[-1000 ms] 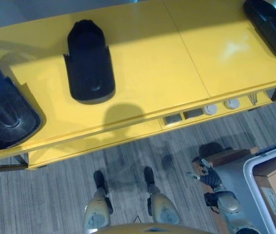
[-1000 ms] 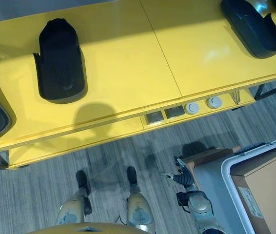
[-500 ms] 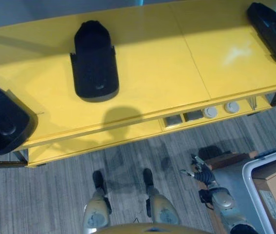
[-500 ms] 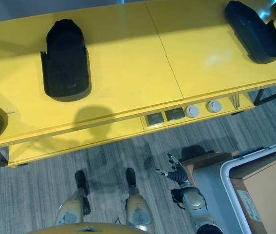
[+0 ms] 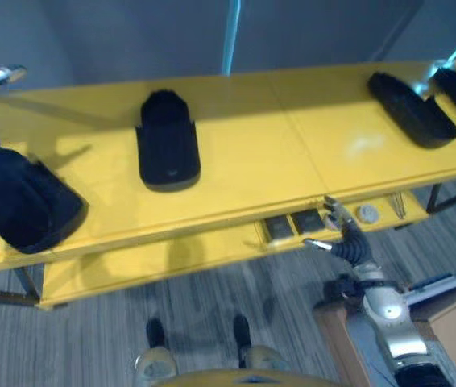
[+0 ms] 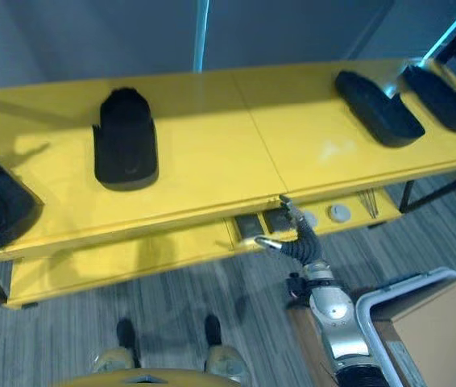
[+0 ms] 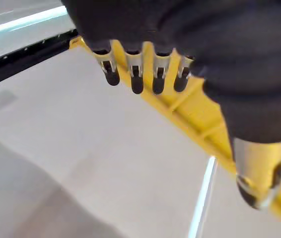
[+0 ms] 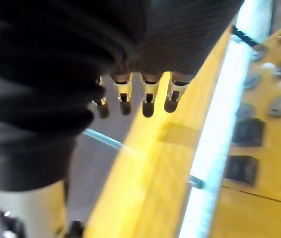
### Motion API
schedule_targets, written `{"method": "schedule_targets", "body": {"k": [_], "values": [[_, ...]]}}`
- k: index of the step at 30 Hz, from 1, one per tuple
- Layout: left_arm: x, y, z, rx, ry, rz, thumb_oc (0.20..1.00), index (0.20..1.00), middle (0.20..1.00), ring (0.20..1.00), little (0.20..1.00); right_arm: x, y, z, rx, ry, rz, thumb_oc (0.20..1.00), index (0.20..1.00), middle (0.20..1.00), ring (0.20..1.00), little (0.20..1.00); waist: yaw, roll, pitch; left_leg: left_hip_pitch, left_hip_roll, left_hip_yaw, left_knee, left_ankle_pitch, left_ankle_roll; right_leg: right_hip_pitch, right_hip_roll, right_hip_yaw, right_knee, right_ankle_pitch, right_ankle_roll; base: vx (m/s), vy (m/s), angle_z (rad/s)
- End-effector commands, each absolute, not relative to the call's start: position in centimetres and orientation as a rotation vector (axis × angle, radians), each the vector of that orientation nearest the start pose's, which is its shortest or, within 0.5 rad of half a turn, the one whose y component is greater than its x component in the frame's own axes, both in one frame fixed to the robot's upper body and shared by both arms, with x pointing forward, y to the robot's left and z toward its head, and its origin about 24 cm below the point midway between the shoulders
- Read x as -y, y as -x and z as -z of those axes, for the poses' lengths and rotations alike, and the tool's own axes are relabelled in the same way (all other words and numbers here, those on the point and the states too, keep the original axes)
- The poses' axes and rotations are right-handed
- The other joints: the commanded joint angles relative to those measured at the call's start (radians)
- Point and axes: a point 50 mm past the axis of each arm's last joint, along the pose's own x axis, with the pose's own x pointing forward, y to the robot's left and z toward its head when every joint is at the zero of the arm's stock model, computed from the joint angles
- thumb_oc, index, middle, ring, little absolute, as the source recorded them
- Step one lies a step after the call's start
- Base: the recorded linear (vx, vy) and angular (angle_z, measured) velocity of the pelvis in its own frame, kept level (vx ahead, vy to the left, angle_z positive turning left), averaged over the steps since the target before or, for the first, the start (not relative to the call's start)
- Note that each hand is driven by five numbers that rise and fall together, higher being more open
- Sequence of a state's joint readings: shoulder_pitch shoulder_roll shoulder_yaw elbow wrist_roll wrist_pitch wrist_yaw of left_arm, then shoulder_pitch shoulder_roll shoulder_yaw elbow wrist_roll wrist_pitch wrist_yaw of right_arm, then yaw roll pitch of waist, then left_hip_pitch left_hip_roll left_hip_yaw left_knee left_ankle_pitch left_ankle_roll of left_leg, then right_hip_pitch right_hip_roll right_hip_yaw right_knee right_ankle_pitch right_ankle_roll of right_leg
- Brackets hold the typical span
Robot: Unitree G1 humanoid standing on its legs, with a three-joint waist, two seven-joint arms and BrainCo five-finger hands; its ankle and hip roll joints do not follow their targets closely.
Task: Move parts from the plastic box to the shelf.
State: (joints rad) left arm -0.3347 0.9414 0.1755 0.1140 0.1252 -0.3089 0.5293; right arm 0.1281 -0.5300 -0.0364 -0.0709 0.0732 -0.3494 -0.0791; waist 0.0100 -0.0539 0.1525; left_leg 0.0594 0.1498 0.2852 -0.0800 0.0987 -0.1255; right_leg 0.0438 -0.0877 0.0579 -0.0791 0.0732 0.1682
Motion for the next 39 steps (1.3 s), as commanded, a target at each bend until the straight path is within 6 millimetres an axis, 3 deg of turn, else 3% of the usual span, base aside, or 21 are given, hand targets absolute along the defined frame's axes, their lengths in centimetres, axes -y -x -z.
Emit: {"method": "schedule_targets", "body": {"k": [1, 2, 3, 5, 6, 8, 12, 13, 16, 23, 27, 29, 30, 31, 32, 34, 37, 38, 39], "values": [[-32.2, -26.1, -24.3, 0.781, -0.908, -0.627, 1.000, 1.000, 1.000, 1.000, 1.000, 24.1, -22.3, -11.2, 0.406, 0.505, -0.010, 1.000, 1.000, 1.000, 1.000, 1.000, 0.041, 0.019, -0.086, 0.077, -0.052, -0.054, 0.002, -0.182, 0.019, -0.078, 0.020, -0.057, 0.134, -0.172, 0.054, 0.00, -0.101, 0.09], [-31.7, -25.2, -21.7, 0.731, -0.866, -0.596, 1.000, 1.000, 1.000, 1.000, 1.000, 23.4, -22.6, -12.9, 0.481, 0.542, -0.046, 1.000, 1.000, 1.000, 1.000, 1.000, 0.052, 0.022, -0.100, 0.097, -0.053, -0.059, 0.003, -0.185, 0.021, -0.056, 0.017, -0.060, 0.136, -0.178, 0.048, 0.02, -0.037, 0.12], [-31.7, -25.1, -21.7, 0.728, -0.865, -0.598, 1.000, 1.000, 1.000, 1.000, 1.000, 23.4, -22.6, -12.9, 0.481, 0.543, -0.049, 1.000, 1.000, 1.000, 1.000, 1.000, 0.050, 0.024, -0.100, 0.098, -0.053, -0.059, 0.003, -0.185, 0.021, -0.055, 0.017, -0.060, 0.136, -0.178, 0.048, 0.02, -0.061, 0.16], [-31.2, -24.2, -19.4, 0.677, -0.809, -0.586, 1.000, 1.000, 1.000, 1.000, 1.000, 22.5, -22.6, -14.8, 0.572, 0.574, -0.085, 1.000, 1.000, 1.000, 1.000, 1.000, 0.064, 0.024, -0.106, 0.106, -0.052, -0.067, 0.006, -0.187, 0.022, -0.042, 0.014, -0.064, 0.138, -0.183, 0.042, -0.01, -0.061, 0.14], [-30.8, -22.8, -17.1, 0.624, -0.744, -0.579, 1.000, 1.000, 1.000, 1.000, 1.000, 21.3, -22.7, -16.5, 0.657, 0.604, -0.136, 1.000, 1.000, 1.000, 1.000, 1.000, 0.079, 0.024, -0.112, 0.115, -0.052, -0.078, 0.006, -0.187, 0.024, -0.027, 0.012, -0.067, 0.134, -0.185, 0.036, -0.02, -0.054, 0.20], [-30.3, -22.2, -15.9, 0.595, -0.693, -0.568, 1.000, 1.000, 1.000, 1.000, 1.000, 20.6, -23.0, -16.8, 0.676, 0.598, -0.174, 1.000, 1.000, 1.000, 1.000, 1.000, 0.087, 0.024, -0.113, 0.119, -0.052, -0.084, 0.006, -0.188, 0.025, -0.019, 0.012, -0.072, 0.133, -0.186, 0.033, -0.01, -0.045, 0.26], [-28.8, -20.5, -13.2, 0.517, -0.605, -0.524, 1.000, 1.000, 1.000, 1.000, 1.000, 18.2, -24.4, -16.2, 0.649, 0.575, -0.318, 1.000, 1.000, 1.000, 1.000, 1.000, 0.141, 0.017, -0.114, 0.120, -0.054, -0.112, 0.011, -0.187, 0.029, 0.003, 0.008, -0.086, 0.133, -0.188, 0.024, -0.03, -0.048, 0.19], [-28.1, -20.0, -12.1, 0.482, -0.579, -0.501, 1.000, 1.000, 1.000, 1.000, 1.000, 17.1, -25.2, -15.2, 0.601, 0.526, -0.389, 1.000, 1.000, 1.000, 1.000, 1.000, 0.176, 0.011, -0.108, 0.113, -0.052, -0.135, 0.019, -0.187, 0.031, 0.008, 0.006, -0.092, 0.139, -0.194, 0.018, -0.03, -0.044, 0.19], [-27.7, -19.8, -10.9, 0.432, -0.576, -0.482, 1.000, 1.000, 1.000, 1.000, 1.000, 15.7, -25.7, -14.7, 0.584, 0.496, -0.444, 1.000, 1.000, 1.000, 1.000, 1.000, 0.203, 0.007, -0.099, 0.107, -0.052, -0.162, 0.022, -0.183, 0.032, 0.015, 0.006, -0.107, 0.146, -0.199, 0.013, -0.03, -0.047, 0.30], [-28.7, -19.0, -5.9, 0.173, -0.666, -0.443, 1.000, 1.000, 1.000, 1.000, 1.000, 11.6, -27.9, -13.9, 0.576, 0.548, -0.558, 1.000, 1.000, 1.000, 1.000, 1.000, 0.288, 0.008, -0.073, 0.062, -0.056, -0.291, 0.034, -0.165, 0.024, 0.036, -0.007, -0.193, 0.163, -0.215, 0.005, -0.02, -0.046, 0.56], [-29.0, -18.3, -1.3, -0.046, -0.656, -0.404, 1.000, 1.000, 1.000, 1.000, 1.000, 10.0, -29.5, -14.5, 0.605, 0.590, -0.542, 1.000, 1.000, 1.000, 1.000, 1.000, 0.328, 0.017, -0.057, 0.015, -0.064, -0.359, 0.040, -0.153, 0.023, 0.025, -0.016, -0.231, 0.171, -0.220, 0.009, -0.03, -0.020, 0.52], [-28.9, -18.2, -0.3, -0.099, -0.654, -0.390, 1.000, 1.000, 1.000, 1.000, 1.000, 10.0, -29.8, -14.5, 0.603, 0.610, -0.519, 1.000, 1.000, 1.000, 1.000, 1.000, 0.337, 0.022, -0.050, 0.006, -0.062, -0.361, 0.038, -0.157, 0.021, 0.022, -0.018, -0.242, 0.176, -0.229, 0.011, 0.00, -0.007, 0.52], [-28.8, -18.3, 0.2, -0.120, -0.646, -0.372, 1.000, 1.000, 1.000, 1.000, 1.000, 10.2, -30.1, -14.8, 0.620, 0.630, -0.493, 1.000, 1.000, 1.000, 1.000, 1.000, 0.337, 0.023, -0.039, -0.021, -0.067, -0.370, 0.064, -0.167, 0.024, 0.017, -0.025, -0.247, 0.186, -0.234, 0.012, -0.11, 0.028, 0.83], [-28.7, -18.4, 0.5, -0.144, -0.632, -0.346, 1.000, 1.000, 1.000, 1.000, 1.000, 9.9, -30.2, -15.9, 0.662, 0.623, -0.474, 1.000, 1.000, 1.000, 1.000, 1.000, 0.346, 0.031, 0.014, -0.135, -0.105, -0.351, 0.256, -0.209, 0.009, 0.002, -0.053, -0.252, 0.208, -0.247, 0.008, -0.15, 0.068, 0.69], [-28.6, -18.3, 0.8, -0.160, -0.610, -0.355, 1.000, 1.000, 1.000, 1.000, 1.000, 9.7, -30.3, -16.2, 0.676, 0.609, -0.463, 1.000, 1.000, 1.000, 1.000, 1.000, 0.345, 0.034, 0.026, -0.170, -0.116, -0.347, 0.314, -0.229, 0.002, -0.005, -0.058, -0.249, 0.208, -0.246, 0.006, -0.16, 0.117, 0.74], [-27.8, -18.5, 1.1, -0.160, -0.562, -0.342, 1.000, 1.000, 1.000, 1.000, 1.000, 10.5, -30.6, -15.8, 0.652, 0.610, -0.404, 1.000, 1.000, 1.000, 1.000, 1.000, 0.333, 0.029, 0.042, -0.221, -0.083, -0.340, 0.417, -0.235, -0.020, -0.002, -0.080, -0.248, 0.202, -0.235, 0.015, 0.02, 0.192, 0.52], [-27.4, -18.7, 1.0, -0.154, -0.573, -0.303, 1.000, 1.000, 1.000, 1.000, 1.000, 10.3, -30.3, -16.0, 0.673, 0.576, -0.379, 1.000, 1.000, 1.000, 1.000, 1.000, 0.323, 0.031, 0.026, -0.200, 0.012, -0.397, 0.369, -0.232, -0.048, -0.002, -0.097, -0.203, 0.195, -0.238, 0.047, 0.11, 0.282, -0.06], [-27.4, -18.7, 1.0, -0.153, -0.573, -0.303, 1.000, 1.000, 1.000, 1.000, 1.000, 10.3, -30.3, -16.0, 0.673, 0.575, -0.378, 1.000, 1.000, 1.000, 1.000, 1.000, 0.326, 0.032, 0.025, -0.197, 0.015, -0.395, 0.364, -0.232, -0.050, -0.003, -0.095, -0.201, 0.195, -0.239, 0.046, 0.06, 0.399, -0.48], [-26.9, -19.7, 0.6, -0.114, -0.572, -0.295, 1.000, 1.000, 1.000, 1.000, 1.000, 9.0, -30.2, -16.5, 0.705, 0.553, -0.402, 1.000, 1.000, 1.000, 1.000, 1.000, 0.312, 0.041, 0.009, -0.155, 0.049, -0.454, 0.365, -0.272, -0.054, -0.017, -0.116, -0.137, 0.188, -0.239, 0.060, 0.06, 0.411, -0.67]]}}
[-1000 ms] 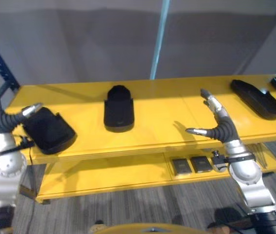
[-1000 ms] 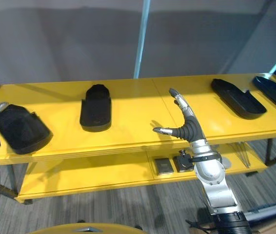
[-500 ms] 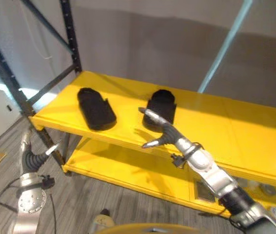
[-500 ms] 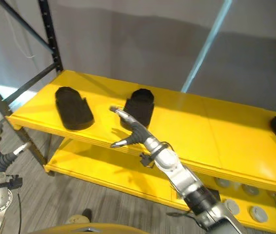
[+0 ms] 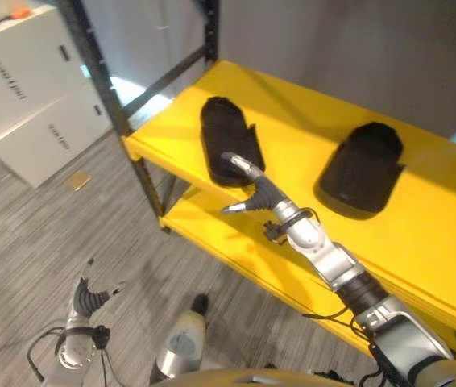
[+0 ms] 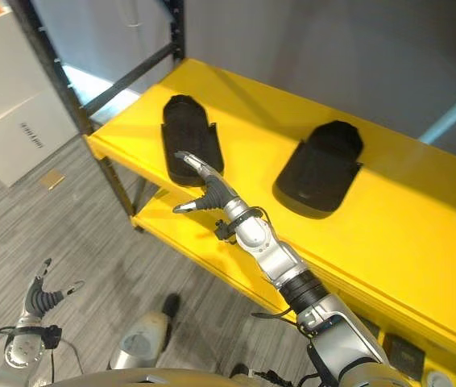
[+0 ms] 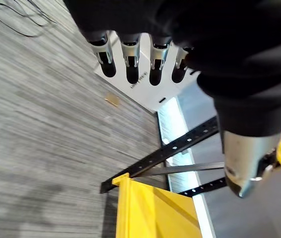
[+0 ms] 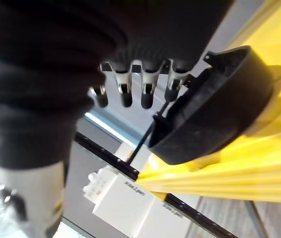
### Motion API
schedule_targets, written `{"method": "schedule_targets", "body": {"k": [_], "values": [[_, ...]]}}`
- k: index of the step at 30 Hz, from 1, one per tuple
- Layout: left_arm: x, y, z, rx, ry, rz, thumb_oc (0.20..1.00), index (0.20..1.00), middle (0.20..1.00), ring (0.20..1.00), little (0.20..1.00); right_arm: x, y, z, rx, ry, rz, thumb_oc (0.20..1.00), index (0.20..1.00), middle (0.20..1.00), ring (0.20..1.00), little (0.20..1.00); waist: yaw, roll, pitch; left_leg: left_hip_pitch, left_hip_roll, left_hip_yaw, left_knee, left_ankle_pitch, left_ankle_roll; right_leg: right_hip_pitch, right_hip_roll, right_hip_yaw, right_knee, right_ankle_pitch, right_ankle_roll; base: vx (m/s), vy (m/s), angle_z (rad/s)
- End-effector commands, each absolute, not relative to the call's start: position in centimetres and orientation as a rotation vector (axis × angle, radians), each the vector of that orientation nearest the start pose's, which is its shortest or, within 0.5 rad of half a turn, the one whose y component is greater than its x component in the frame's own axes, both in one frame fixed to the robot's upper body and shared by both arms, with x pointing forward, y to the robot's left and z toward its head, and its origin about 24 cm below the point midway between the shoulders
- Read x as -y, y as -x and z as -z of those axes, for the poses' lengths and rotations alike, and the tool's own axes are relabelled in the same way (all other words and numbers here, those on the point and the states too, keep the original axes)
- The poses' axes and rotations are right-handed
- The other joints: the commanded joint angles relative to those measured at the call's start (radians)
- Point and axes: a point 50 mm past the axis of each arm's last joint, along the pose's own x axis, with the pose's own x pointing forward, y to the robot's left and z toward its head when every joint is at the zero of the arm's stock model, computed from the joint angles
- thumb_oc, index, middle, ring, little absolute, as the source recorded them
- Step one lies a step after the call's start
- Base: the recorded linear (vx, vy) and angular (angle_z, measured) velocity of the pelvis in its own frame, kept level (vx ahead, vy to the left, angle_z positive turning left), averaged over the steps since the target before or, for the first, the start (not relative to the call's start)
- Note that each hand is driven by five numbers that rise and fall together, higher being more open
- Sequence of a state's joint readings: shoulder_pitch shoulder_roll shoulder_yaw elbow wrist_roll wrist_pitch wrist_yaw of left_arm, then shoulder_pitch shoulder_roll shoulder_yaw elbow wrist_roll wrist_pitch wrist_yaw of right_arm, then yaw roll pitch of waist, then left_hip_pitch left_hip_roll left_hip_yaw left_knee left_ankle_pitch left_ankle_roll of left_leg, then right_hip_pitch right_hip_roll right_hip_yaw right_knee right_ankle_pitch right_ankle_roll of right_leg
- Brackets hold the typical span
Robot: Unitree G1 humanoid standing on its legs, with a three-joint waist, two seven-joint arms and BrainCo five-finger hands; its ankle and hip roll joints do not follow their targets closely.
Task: Move parts from the plastic box to the shelf.
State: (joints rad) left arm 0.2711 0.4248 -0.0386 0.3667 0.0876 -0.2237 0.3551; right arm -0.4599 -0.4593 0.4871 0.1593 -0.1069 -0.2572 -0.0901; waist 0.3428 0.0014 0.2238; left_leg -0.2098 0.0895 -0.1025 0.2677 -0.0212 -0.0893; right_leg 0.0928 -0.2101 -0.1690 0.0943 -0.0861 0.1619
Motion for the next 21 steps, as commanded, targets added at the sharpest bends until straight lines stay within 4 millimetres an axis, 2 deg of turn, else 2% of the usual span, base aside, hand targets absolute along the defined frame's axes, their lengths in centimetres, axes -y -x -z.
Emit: {"method": "schedule_targets", "body": {"k": [1, 2, 4, 5, 6, 7, 8, 9, 11, 12, 13, 14, 16, 21], "values": [[-26.4, -20.3, 0.3, -0.093, -0.567, -0.281, 1.000, 1.000, 1.000, 1.000, 1.000, 8.5, -30.2, -16.8, 0.716, 0.564, -0.422, 1.000, 1.000, 1.000, 1.000, 1.000, -0.039, -0.015, -0.081, 0.126, 0.117, -0.038, 0.010, -0.175, -0.086, -0.066, -0.017, 0.101, -0.005, -0.063, 0.071, 0.10, 0.631, -0.42], [-25.8, -21.5, -0.2, -0.057, -0.552, -0.263, 1.000, 1.000, 1.000, 1.000, 1.000, 8.8, -30.4, -16.6, 0.705, 0.584, -0.415, 1.000, 1.000, 1.000, 1.000, 1.000, -0.056, -0.011, -0.093, 0.134, 0.123, 0.015, 0.003, -0.192, -0.080, -0.059, -0.046, 0.110, -0.026, -0.045, 0.079, 0.08, 0.525, -0.81], [-25.6, -23.2, -1.1, -0.014, -0.544, -0.264, 1.000, 1.000, 1.000, 1.000, 1.000, 9.0, -30.7, -17.3, 0.725, 0.583, -0.376, 1.000, 1.000, 1.000, 1.000, 1.000, -0.074, -0.013, -0.090, 0.138, 0.094, 0.086, -0.014, -0.210, -0.062, -0.083, -0.098, 0.128, -0.051, 0.030, 0.100, 0.01, 0.525, -1.23], [-25.7, -24.5, -2.1, 0.023, -0.576, -0.255, 1.000, 1.000, 1.000, 1.000, 1.000, 8.7, -31.0, -18.5, 0.769, 0.569, -0.329, 1.000, 1.000, 1.000, 1.000, 1.000, -0.091, -0.025, -0.086, 0.138, 0.072, 0.138, -0.040, -0.212, -0.043, -0.148, -0.126, 0.152, -0.055, 0.108, 0.100, -0.02, 0.348, -0.89], [-25.7, -24.5, -2.1, 0.023, -0.576, -0.255, 1.000, 1.000, 1.000, 1.000, 1.000, 8.7, -31.0, -18.5, 0.769, 0.569, -0.329, 1.000, 1.000, 1.000, 1.000, 1.000, -0.090, -0.026, -0.086, 0.137, 0.072, 0.140, -0.041, -0.212, -0.043, -0.149, -0.126, 0.154, -0.054, 0.108, 0.100, -0.01, 0.350, -0.65], [-26.1, -24.6, -2.5, 0.031, -0.579, -0.264, 1.000, 1.000, 1.000, 1.000, 1.000, 8.4, -30.8, -19.2, 0.802, 0.553, -0.319, 1.000, 1.000, 1.000, 1.000, 1.000, -0.101, -0.029, -0.079, 0.138, 0.063, 0.170, -0.040, -0.218, -0.026, -0.181, -0.121, 0.152, -0.051, 0.117, 0.097, -0.01, 0.191, -0.62], [-26.3, -24.5, -2.5, 0.025, -0.581, -0.269, 1.000, 1.000, 1.000, 1.000, 1.000, 8.3, -30.7, -19.7, 0.825, 0.539, -0.307, 1.000, 1.000, 1.000, 1.000, 1.000, -0.103, -0.033, -0.080, 0.136, 0.054, 0.187, -0.041, -0.218, -0.015, -0.203, -0.110, 0.151, -0.038, 0.115, 0.097, -0.01, 0.291, -0.48], [-26.4, -24.4, -2.5, 0.023, -0.587, -0.266, 1.000, 1.000, 1.000, 1.000, 1.000, 8.3, -30.4, -20.0, 0.852, 0.543, -0.305, 1.000, 1.000, 1.000, 1.000, 1.000, -0.111, -0.038, -0.074, 0.142, 0.047, 0.205, -0.054, -0.211, -0.004, -0.222, -0.073, 0.176, -0.008, 0.107, 0.100, 0.01, 0.264, -0.30], [-26.9, -23.9, -1.2, -0.059, -0.658, -0.215, 1.000, 1.000, 1.000, 1.000, 1.000, 9.3, -30.2, -19.8, 0.847, 0.583, -0.282, 1.000, 1.000, 1.000, 1.000, 1.000, -0.103, -0.053, -0.072, 0.180, 0.018, 0.202, -0.103, -0.201, 0.020, -0.191, 0.051, 0.242, 0.025, 0.024, 0.091, 0.03, 0.244, -0.03], [-26.9, -23.9, -1.2, -0.059, -0.658, -0.213, 1.000, 1.000, 1.000, 1.000, 1.000, 9.3, -30.2, -19.8, 0.846, 0.584, -0.282, 1.000, 1.000, 1.000, 1.000, 1.000, -0.101, -0.051, -0.069, 0.187, 0.019, 0.203, -0.107, -0.202, 0.020, -0.187, 0.052, 0.242, 0.027, 0.021, 0.090, 0.02, 0.106, 0.18], [-27.0, -23.7, -0.7, -0.091, -0.664, -0.208, 1.000, 1.000, 1.000, 1.000, 1.000, 9.9, -30.2, -19.6, 0.832, 0.589, -0.269, 1.000, 1.000, 1.000, 1.000, 1.000, -0.104, -0.058, -0.073, 0.192, 0.012, 0.205, -0.121, -0.200, 0.026, -0.167, 0.078, 0.235, 0.019, 0.001, 0.079, 0.00, 0.004, 0.33], [-27.2, -23.4, 0.0, -0.131, -0.672, -0.197, 1.000, 1.000, 1.000, 1.000, 1.000, 10.0, -29.9, -19.5, 0.834, 0.601, -0.292, 1.000, 1.000, 1.000, 1.000, 1.000, -0.126, -0.071, -0.070, 0.200, 0.011, 0.228, -0.146, -0.192, 0.024, -0.153, 0.102, 0.217, -0.010, 0.006, 0.079, -0.01, -0.015, 0.27], [-27.0, -23.2, 0.5, -0.153, -0.669, -0.187, 1.000, 1.000, 1.000, 1.000, 1.000, 10.2, -29.5, -19.1, 0.819, 0.618, -0.332, 1.000, 1.000, 1.000, 1.000, 1.000, -0.135, -0.078, -0.079, 0.206, 0.020, 0.232, -0.176, -0.176, 0.020, -0.148, 0.133, 0.237, -0.045, 0.000, 0.075, 0.01, -0.048, 0.05], [-26.0, -22.1, 2.1, -0.211, -0.606, -0.154, 1.000, 1.000, 1.000, 1.000, 1.000, 11.0, -28.4, -18.9, 0.807, 0.654, -0.404, 1.000, 1.000, 1.000, 1.000, 1.000, -0.146, -0.081, -0.086, 0.223, 0.040, 0.250, -0.236, -0.137, 0.002, -0.149, 0.153, 0.223, -0.086, 0.001, 0.064, 0.01, -0.046, -0.10]]}}
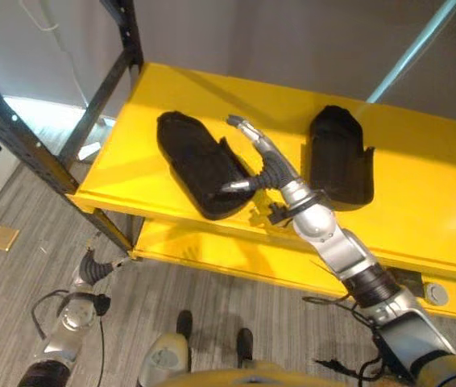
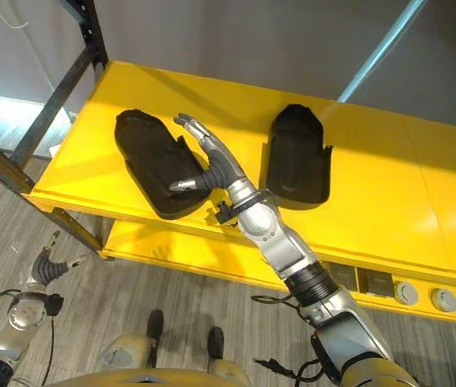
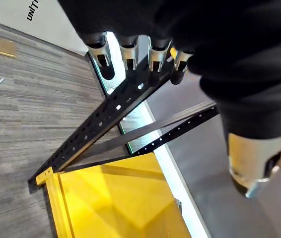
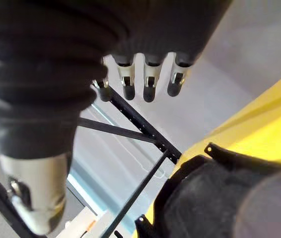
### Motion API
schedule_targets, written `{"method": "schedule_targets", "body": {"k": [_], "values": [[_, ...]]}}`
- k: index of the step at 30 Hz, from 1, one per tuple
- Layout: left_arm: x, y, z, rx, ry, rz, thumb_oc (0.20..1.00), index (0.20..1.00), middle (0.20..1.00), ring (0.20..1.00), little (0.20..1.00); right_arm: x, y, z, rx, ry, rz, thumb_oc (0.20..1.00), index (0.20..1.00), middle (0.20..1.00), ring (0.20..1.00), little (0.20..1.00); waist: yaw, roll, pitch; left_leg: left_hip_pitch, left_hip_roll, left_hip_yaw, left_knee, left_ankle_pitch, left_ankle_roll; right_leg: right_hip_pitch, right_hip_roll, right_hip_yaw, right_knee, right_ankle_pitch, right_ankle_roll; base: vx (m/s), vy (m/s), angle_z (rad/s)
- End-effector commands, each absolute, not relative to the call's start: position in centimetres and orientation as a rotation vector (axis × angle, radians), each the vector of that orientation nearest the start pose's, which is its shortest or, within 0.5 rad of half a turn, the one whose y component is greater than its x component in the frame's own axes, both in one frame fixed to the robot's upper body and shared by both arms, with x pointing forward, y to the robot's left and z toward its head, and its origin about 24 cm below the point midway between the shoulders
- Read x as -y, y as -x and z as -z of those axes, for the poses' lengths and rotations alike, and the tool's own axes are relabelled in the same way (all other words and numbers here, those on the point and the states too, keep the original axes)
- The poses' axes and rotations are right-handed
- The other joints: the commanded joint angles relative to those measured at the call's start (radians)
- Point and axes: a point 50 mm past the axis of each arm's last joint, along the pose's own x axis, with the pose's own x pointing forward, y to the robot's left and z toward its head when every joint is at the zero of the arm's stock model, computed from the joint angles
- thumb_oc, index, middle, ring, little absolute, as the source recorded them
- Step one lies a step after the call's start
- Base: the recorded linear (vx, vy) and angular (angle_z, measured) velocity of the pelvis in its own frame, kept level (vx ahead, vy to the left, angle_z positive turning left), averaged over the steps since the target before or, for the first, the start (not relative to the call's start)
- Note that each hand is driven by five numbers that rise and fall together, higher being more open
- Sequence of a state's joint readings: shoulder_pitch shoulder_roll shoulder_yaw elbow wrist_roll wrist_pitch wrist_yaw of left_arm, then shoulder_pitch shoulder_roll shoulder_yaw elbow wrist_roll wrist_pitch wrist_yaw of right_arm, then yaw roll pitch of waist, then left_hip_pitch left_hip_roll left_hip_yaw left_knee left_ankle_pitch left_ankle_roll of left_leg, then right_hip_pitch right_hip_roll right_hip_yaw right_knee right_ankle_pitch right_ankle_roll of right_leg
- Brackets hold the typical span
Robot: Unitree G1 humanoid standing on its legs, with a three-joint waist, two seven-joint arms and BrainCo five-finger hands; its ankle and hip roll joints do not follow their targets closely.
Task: Move parts from the plastic box to the shelf.
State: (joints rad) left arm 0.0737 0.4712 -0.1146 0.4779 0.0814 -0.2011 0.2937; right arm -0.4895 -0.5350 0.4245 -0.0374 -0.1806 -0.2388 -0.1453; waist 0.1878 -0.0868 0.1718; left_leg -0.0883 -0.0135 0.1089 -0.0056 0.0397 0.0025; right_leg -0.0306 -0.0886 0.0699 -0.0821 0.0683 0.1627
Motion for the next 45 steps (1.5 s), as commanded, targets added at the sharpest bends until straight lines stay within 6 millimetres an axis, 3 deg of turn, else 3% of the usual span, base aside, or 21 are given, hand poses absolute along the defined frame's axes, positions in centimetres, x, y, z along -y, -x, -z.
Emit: {"method": "schedule_targets", "body": {"k": [1, 7, 8, 11, 14, 18, 22, 24, 30, 38, 45], "values": [[-25.8, -21.7, 2.5, -0.231, -0.601, -0.131, 1.000, 1.000, 1.000, 1.000, 1.000, 11.4, -28.2, -19.0, 0.813, 0.670, -0.412, 1.000, 1.000, 1.000, 1.000, 1.000, 0.007, 0.008, -0.035, 0.102, 0.146, 0.042, 0.027, -0.191, -0.094, -0.027, 0.033, -0.021, 0.086, -0.155, 0.061, -0.02, -0.054, 0.03], [-26.3, -19.2, 5.9, -0.408, -0.603, -0.121, 1.000, 1.000, 1.000, 1.000, 1.000, 12.9, -26.8, -20.0, 0.846, 0.721, -0.449, 1.000, 1.000, 1.000, 1.000, 1.000, -0.009, 0.023, -0.027, 0.093, 0.163, 0.055, -0.008, -0.152, -0.112, -0.042, 0.037, -0.059, 0.083, -0.158, 0.054, -0.05, -0.049, 0.01], [-26.7, -17.7, 7.5, -0.501, -0.586, -0.144, 1.000, 1.000, 1.000, 1.000, 1.000, 13.2, -26.5, -20.1, 0.847, 0.735, -0.473, 1.000, 1.000, 1.000, 1.000, 1.000, -0.014, 0.028, -0.025, 0.092, 0.167, 0.061, -0.018, -0.141, -0.117, -0.045, 0.038, -0.067, 0.082, -0.159, 0.053, -0.05, -0.054, 0.05], [-27.0, -16.3, 9.0, -0.591, -0.578, -0.158, 1.000, 1.000, 1.000, 1.000, 1.000, 13.4, -26.4, -20.0, 0.836, 0.751, -0.491, 1.000, 1.000, 1.000, 1.000, 1.000, -0.016, 0.035, -0.025, 0.095, 0.169, 0.068, -0.027, -0.136, -0.119, -0.046, 0.038, -0.073, 0.081, -0.161, 0.051, -0.02, -0.025, -0.05], [-27.4, -13.4, 11.5, -0.765, -0.552, -0.200, 1.000, 1.000, 1.000, 1.000, 1.000, 12.6, -26.6, -19.9, 0.845, 0.777, -0.533, 1.000, 1.000, 1.000, 1.000, 1.000, -0.018, 0.050, -0.018, 0.085, 0.174, 0.076, -0.029, -0.125, -0.124, -0.061, 0.037, -0.082, 0.084, -0.160, 0.050, -0.05, -0.012, -0.01], [-26.9, -12.5, 12.4, -0.822, -0.509, -0.224, 1.000, 1.000, 1.000, 1.000, 1.000, 10.9, -26.7, -20.2, 0.896, 0.773, -0.557, 1.000, 1.000, 1.000, 1.000, 1.000, -0.007, 0.065, -0.009, 0.071, 0.175, 0.077, -0.033, -0.117, -0.125, -0.078, 0.036, -0.088, 0.083, -0.154, 0.051, -0.01, 0.000, -0.01], [-26.3, -13.5, 12.0, -0.773, -0.486, -0.227, 1.000, 1.000, 1.000, 1.000, 1.000, 9.2, -27.2, -20.6, 0.928, 0.712, -0.555, 1.000, 1.000, 1.000, 1.000, 1.000, 0.006, 0.080, 0.000, 0.044, 0.175, 0.068, -0.036, -0.106, -0.126, -0.102, 0.032, -0.095, 0.081, -0.145, 0.053, 0.00, 0.000, 0.00], [-25.6, -15.7, 10.7, -0.664, -0.503, -0.195, 1.000, 1.000, 1.000, 1.000, 1.000, 8.4, -27.9, -20.7, 0.925, 0.674, -0.543, 1.000, 1.000, 1.000, 1.000, 1.000, 0.017, 0.092, 0.009, 0.022, 0.174, 0.063, -0.039, -0.097, -0.127, -0.120, 0.029, -0.102, 0.081, -0.139, 0.056, -0.02, 0.006, 0.08], [-24.2, -19.3, 8.0, -0.469, -0.542, -0.111, 1.000, 1.000, 1.000, 1.000, 1.000, 7.4, -28.6, -21.3, 0.939, 0.603, -0.523, 1.000, 1.000, 1.000, 1.000, 1.000, 0.037, 0.098, 0.016, -0.015, 0.167, 0.047, -0.039, -0.087, -0.128, -0.148, 0.024, -0.113, 0.084, -0.130, 0.061, 0.00, -0.001, 0.13], [-23.8, -19.6, 7.7, -0.446, -0.546, -0.089, 1.000, 1.000, 1.000, 1.000, 1.000, 7.2, -28.9, -20.7, 0.899, 0.596, -0.560, 1.000, 1.000, 1.000, 1.000, 1.000, 0.050, 0.099, 0.023, -0.045, 0.163, 0.033, -0.042, -0.076, -0.130, -0.173, 0.019, -0.122, 0.083, -0.123, 0.065, 0.02, -0.001, 0.08], [-24.6, -18.4, 8.6, -0.511, -0.546, -0.115, 1.000, 1.000, 1.000, 1.000, 1.000, 9.3, -28.9, -19.4, 0.827, 0.671, -0.578, 1.000, 1.000, 1.000, 1.000, 1.000, 0.045, 0.095, 0.027, -0.049, 0.163, 0.036, -0.045, -0.074, -0.132, -0.178, 0.014, -0.129, 0.083, -0.120, 0.068, 0.01, 0.001, 0.01]]}}
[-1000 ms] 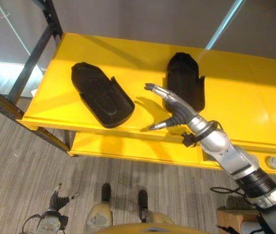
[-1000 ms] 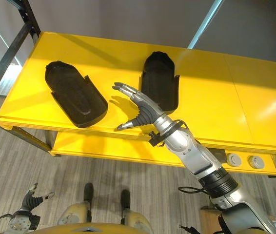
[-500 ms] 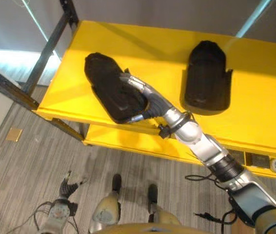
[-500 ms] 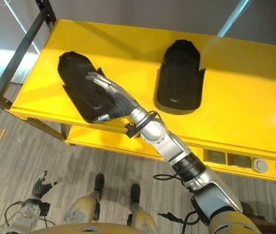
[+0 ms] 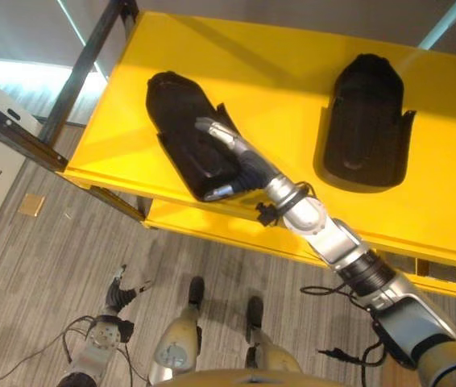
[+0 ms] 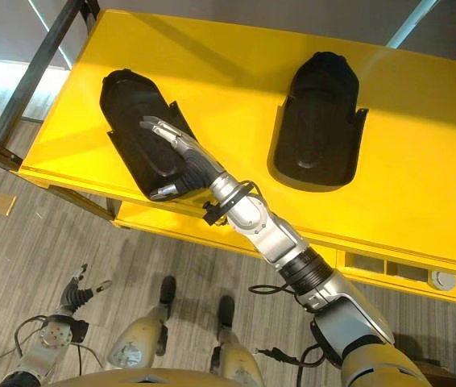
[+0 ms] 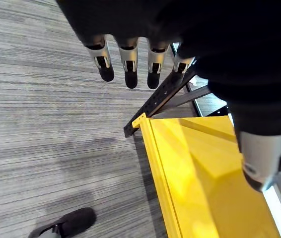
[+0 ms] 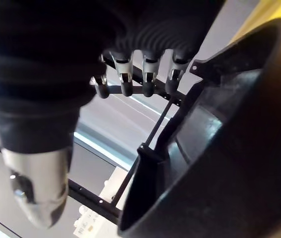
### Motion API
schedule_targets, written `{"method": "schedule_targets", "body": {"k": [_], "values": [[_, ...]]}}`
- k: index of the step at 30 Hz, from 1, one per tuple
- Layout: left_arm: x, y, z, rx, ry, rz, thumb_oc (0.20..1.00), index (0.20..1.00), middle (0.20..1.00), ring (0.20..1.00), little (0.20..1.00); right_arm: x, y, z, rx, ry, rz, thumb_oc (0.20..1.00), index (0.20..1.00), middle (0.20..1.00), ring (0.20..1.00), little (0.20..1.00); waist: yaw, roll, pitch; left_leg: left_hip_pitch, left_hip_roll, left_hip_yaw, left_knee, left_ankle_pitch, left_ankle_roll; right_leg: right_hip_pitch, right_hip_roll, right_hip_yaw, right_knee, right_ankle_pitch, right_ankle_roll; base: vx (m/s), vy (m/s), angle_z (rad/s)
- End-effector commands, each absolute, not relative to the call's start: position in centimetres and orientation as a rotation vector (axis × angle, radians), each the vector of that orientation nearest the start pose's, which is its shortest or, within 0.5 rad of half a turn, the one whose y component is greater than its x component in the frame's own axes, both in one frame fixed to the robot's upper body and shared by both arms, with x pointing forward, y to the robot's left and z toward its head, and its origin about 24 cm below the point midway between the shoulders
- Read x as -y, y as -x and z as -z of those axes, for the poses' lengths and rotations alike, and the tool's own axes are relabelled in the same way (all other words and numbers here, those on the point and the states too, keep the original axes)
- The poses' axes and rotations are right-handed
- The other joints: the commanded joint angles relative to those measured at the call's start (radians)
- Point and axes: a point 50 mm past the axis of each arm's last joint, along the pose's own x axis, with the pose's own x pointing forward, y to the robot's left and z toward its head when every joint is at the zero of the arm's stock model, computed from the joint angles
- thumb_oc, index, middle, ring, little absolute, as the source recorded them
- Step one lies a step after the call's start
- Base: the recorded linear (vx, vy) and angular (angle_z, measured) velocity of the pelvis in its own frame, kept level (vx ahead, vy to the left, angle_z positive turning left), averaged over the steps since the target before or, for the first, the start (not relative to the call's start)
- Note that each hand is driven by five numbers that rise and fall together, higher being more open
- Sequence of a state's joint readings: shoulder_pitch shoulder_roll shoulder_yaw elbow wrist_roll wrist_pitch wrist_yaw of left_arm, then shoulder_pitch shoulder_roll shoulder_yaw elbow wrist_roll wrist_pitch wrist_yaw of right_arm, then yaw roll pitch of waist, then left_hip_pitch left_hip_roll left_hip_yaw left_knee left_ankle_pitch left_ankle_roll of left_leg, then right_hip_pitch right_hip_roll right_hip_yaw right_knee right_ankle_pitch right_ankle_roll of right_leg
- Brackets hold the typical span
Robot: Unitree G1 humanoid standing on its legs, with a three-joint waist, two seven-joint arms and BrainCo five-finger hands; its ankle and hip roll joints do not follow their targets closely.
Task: Move parts from the plastic box to the shelf.
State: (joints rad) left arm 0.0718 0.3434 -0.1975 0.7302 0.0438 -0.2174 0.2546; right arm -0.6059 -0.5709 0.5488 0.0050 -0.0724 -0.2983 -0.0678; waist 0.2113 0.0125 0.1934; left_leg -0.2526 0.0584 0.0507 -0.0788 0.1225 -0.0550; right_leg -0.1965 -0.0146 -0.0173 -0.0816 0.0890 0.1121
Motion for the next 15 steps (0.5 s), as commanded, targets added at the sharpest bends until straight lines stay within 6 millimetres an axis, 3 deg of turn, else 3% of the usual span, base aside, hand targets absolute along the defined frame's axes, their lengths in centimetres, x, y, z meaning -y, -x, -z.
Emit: {"method": "schedule_targets", "body": {"k": [1, 11, 12, 13, 14, 15], "values": [[-24.7, -18.3, 8.7, -0.518, -0.546, -0.120, 1.000, 1.000, 1.000, 1.000, 1.000, 9.6, -28.8, -19.3, 0.821, 0.688, -0.578, 1.000, 1.000, 1.000, 1.000, 1.000, 0.018, -0.005, 0.007, 0.115, 0.091, 0.095, 0.028, -0.157, -0.075, -0.013, -0.061, -0.043, 0.083, -0.141, 0.119, 0.00, 0.000, 0.00], [-24.1, -18.8, 8.6, -0.499, -0.540, -0.100, 1.000, 1.000, 1.000, 1.000, 1.000, 10.0, -28.8, -18.5, 0.825, 0.885, -0.603, 1.000, 1.000, 1.000, 1.000, 1.000, 0.008, 0.002, 0.009, 0.117, 0.088, 0.104, 0.030, -0.161, -0.077, -0.017, -0.067, -0.043, 0.083, -0.141, 0.122, 0.00, 0.001, -0.01], [-24.0, -18.9, 8.6, -0.496, -0.543, -0.098, 1.000, 1.000, 1.000, 1.000, 1.000, 9.9, -28.8, -18.5, 0.830, 0.899, -0.609, 0.959, 0.959, 0.959, 0.959, 0.959, 0.006, 0.003, 0.009, 0.117, 0.088, 0.105, 0.030, -0.161, -0.077, -0.018, -0.067, -0.043, 0.083, -0.141, 0.121, 0.00, 0.000, 0.00], [-24.0, -19.0, 8.5, -0.492, -0.545, -0.095, 1.000, 1.000, 1.000, 1.000, 1.000, 9.7, -28.7, -18.4, 0.833, 0.906, -0.620, 0.900, 0.900, 0.900, 0.900, 0.900, 0.005, 0.004, 0.009, 0.117, 0.088, 0.105, 0.031, -0.162, -0.077, -0.018, -0.068, -0.042, 0.082, -0.141, 0.121, 0.00, 0.000, 0.00], [-23.9, -19.1, 8.5, -0.488, -0.548, -0.092, 1.000, 1.000, 1.000, 1.000, 1.000, 9.6, -28.7, -18.4, 0.837, 0.912, -0.623, 0.677, 0.677, 0.677, 0.677, 0.677, 0.004, 0.005, 0.009, 0.115, 0.089, 0.106, 0.031, -0.162, -0.078, -0.018, -0.068, -0.042, 0.082, -0.142, 0.122, 0.00, 0.000, 0.00], [-23.9, -19.2, 8.4, -0.487, -0.552, -0.092, 1.000, 1.000, 1.000, 1.000, 1.000, 9.4, -28.7, -18.3, 0.841, 0.918, -0.623, 0.200, 0.200, 0.200, 0.200, 0.200, 0.004, 0.007, 0.008, 0.117, 0.089, 0.106, 0.031, -0.164, -0.077, -0.019, -0.068, -0.042, 0.084, -0.143, 0.121, 0.00, 0.000, 0.00]]}}
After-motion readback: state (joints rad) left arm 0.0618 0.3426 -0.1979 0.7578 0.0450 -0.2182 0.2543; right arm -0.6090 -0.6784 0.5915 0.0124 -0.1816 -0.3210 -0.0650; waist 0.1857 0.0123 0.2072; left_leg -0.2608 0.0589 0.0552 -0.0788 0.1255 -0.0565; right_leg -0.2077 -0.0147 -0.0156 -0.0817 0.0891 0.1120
